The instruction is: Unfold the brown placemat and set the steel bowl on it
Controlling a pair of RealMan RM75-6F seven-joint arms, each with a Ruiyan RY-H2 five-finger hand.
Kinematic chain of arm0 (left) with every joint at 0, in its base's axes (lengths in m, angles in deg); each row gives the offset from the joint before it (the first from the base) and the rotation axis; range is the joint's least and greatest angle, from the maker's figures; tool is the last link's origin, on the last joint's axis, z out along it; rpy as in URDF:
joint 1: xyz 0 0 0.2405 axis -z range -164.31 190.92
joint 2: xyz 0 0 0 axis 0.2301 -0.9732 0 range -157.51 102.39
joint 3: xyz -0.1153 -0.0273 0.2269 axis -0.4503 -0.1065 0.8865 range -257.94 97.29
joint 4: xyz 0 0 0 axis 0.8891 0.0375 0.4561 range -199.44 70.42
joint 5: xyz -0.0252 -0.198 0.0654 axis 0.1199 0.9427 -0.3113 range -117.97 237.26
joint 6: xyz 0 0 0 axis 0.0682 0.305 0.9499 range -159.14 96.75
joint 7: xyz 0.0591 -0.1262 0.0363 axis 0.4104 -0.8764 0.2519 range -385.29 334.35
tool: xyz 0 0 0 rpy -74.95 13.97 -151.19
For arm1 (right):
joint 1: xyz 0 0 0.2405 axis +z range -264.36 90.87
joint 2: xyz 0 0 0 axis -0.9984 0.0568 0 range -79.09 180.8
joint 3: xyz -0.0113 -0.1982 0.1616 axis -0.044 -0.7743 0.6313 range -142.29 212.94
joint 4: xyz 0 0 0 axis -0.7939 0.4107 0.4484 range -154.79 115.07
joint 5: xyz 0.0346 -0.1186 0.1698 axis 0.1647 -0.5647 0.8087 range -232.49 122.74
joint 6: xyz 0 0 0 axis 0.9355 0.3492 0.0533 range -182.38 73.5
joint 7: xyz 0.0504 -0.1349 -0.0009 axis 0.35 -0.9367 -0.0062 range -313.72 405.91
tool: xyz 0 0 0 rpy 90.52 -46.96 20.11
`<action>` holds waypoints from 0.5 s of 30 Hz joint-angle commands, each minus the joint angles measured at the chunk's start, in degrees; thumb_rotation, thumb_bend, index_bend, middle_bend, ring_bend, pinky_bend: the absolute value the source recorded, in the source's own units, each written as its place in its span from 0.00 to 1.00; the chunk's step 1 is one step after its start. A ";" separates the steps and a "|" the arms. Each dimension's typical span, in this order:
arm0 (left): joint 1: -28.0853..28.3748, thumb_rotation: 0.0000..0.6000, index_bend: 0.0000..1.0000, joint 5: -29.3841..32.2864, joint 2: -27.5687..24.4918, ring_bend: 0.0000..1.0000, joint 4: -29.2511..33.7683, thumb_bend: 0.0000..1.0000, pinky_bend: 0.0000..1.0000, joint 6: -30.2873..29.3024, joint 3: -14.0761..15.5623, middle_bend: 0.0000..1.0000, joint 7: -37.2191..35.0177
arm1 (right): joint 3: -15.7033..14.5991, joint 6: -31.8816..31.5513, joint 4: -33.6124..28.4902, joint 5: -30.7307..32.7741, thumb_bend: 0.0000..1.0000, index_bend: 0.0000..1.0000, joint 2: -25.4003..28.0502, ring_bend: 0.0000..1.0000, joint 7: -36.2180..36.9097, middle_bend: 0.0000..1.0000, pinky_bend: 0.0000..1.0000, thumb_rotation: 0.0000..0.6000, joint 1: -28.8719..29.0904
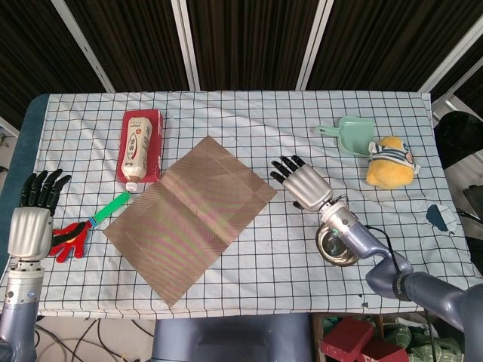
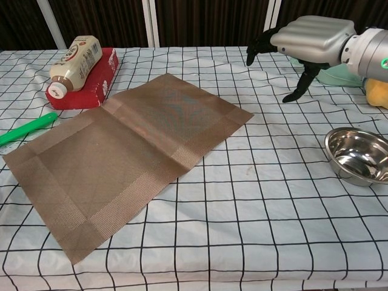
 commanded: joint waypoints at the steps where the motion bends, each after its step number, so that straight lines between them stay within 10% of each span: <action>1: 0.01 1.00 0.13 0.32 0.21 0.00 -0.25 0.06 0.00 0.03 -0.30 0.07 0.26 | -2.62 -0.26 5.77 -3.62 0.00 0.25 -2.70 0.10 4.62 0.12 0.20 1.00 2.83; 15: -0.05 1.00 0.13 1.94 0.82 0.00 -0.89 0.06 0.00 0.41 -1.66 0.07 0.44 | -6.78 -0.65 22.96 -6.45 0.00 0.25 -11.82 0.10 14.86 0.12 0.20 1.00 7.00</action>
